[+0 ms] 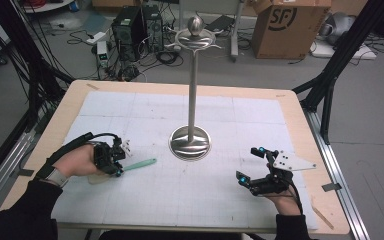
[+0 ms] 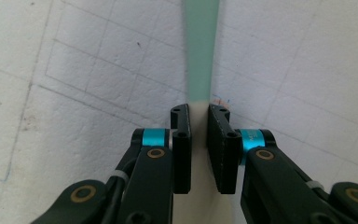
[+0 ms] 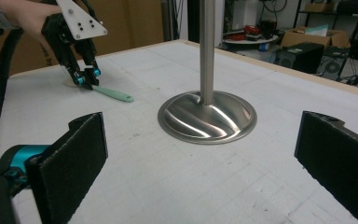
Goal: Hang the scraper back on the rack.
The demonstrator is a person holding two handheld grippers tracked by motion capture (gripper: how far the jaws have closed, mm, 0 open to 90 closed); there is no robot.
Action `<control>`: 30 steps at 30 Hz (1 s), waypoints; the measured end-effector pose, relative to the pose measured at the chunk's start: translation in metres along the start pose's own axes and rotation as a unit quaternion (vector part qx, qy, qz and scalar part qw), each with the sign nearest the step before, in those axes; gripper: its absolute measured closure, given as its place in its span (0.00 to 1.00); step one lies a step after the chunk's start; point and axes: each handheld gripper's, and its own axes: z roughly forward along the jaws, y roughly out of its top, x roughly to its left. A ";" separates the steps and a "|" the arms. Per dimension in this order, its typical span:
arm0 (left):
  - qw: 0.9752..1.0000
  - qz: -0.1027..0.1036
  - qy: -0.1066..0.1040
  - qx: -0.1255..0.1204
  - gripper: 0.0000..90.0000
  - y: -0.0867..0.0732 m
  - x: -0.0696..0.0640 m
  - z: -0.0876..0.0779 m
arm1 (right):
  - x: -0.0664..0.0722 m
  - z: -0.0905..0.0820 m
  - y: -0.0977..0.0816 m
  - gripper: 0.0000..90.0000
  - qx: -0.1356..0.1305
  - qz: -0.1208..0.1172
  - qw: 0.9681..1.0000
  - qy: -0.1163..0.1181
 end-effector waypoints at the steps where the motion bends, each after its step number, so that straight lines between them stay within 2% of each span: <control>1: 1.000 0.000 0.002 0.000 0.89 0.000 0.000 0.000 | 0.000 0.000 0.000 0.02 0.000 -0.003 1.000 0.000; 6: 1.000 -0.011 0.014 -0.022 0.89 -0.007 0.000 -0.004 | -0.001 0.000 -0.001 0.02 0.000 -0.001 1.000 -0.001; 9: 0.999 -0.019 0.018 -0.046 0.89 -0.012 0.001 -0.011 | -0.002 -0.002 -0.001 0.02 -0.004 0.003 1.000 -0.007; 13: 0.995 -0.034 0.021 -0.089 0.89 -0.019 -0.001 -0.019 | -0.002 -0.002 0.000 0.02 -0.006 0.002 1.000 -0.008; 14: 0.993 -0.042 0.019 -0.104 0.89 -0.022 -0.001 -0.021 | -0.001 -0.002 -0.001 0.02 -0.005 0.001 1.000 -0.006; 17: 0.990 -0.048 0.021 -0.133 0.89 -0.027 0.000 -0.028 | -0.001 -0.001 -0.001 0.02 -0.004 0.000 1.000 -0.007; 19: 0.985 -0.062 0.016 -0.162 0.89 -0.030 0.000 -0.032 | -0.001 -0.001 -0.001 0.02 -0.003 0.001 1.000 -0.006; 20: 0.983 -0.067 0.015 -0.168 0.89 -0.031 0.000 -0.033 | -0.001 -0.001 -0.001 0.02 -0.003 0.002 1.000 -0.007; 22: 0.980 -0.074 0.015 -0.186 0.89 -0.033 -0.001 -0.035 | -0.001 -0.001 -0.001 0.02 -0.003 0.001 1.000 -0.009; 24: 0.975 -0.079 0.018 -0.207 0.89 -0.035 -0.002 -0.036 | -0.002 -0.002 -0.001 0.02 -0.004 0.000 1.000 -0.008; 25: 0.972 -0.083 0.017 -0.220 0.89 -0.036 -0.003 -0.036 | -0.002 -0.002 -0.001 0.02 -0.004 -0.001 1.000 -0.008; 26: 0.970 -0.084 0.016 -0.227 0.89 -0.037 -0.003 -0.037 | -0.002 -0.002 -0.001 0.02 -0.004 -0.002 1.000 -0.009; 27: 0.965 -0.092 0.013 -0.245 0.89 -0.038 -0.004 -0.037 | -0.001 -0.002 -0.001 0.02 -0.004 0.000 1.000 -0.008; 28: 0.962 -0.094 0.014 -0.255 0.89 -0.040 -0.004 -0.038 | -0.001 -0.002 -0.001 0.02 -0.004 0.001 1.000 -0.008; 29: 0.957 -0.100 0.014 -0.271 0.89 -0.041 -0.005 -0.039 | -0.001 -0.002 -0.001 0.02 -0.003 0.003 1.000 -0.008; 30: 0.955 -0.101 0.016 -0.277 0.89 -0.042 -0.005 -0.040 | -0.001 -0.002 -0.001 0.02 -0.003 0.001 1.000 -0.009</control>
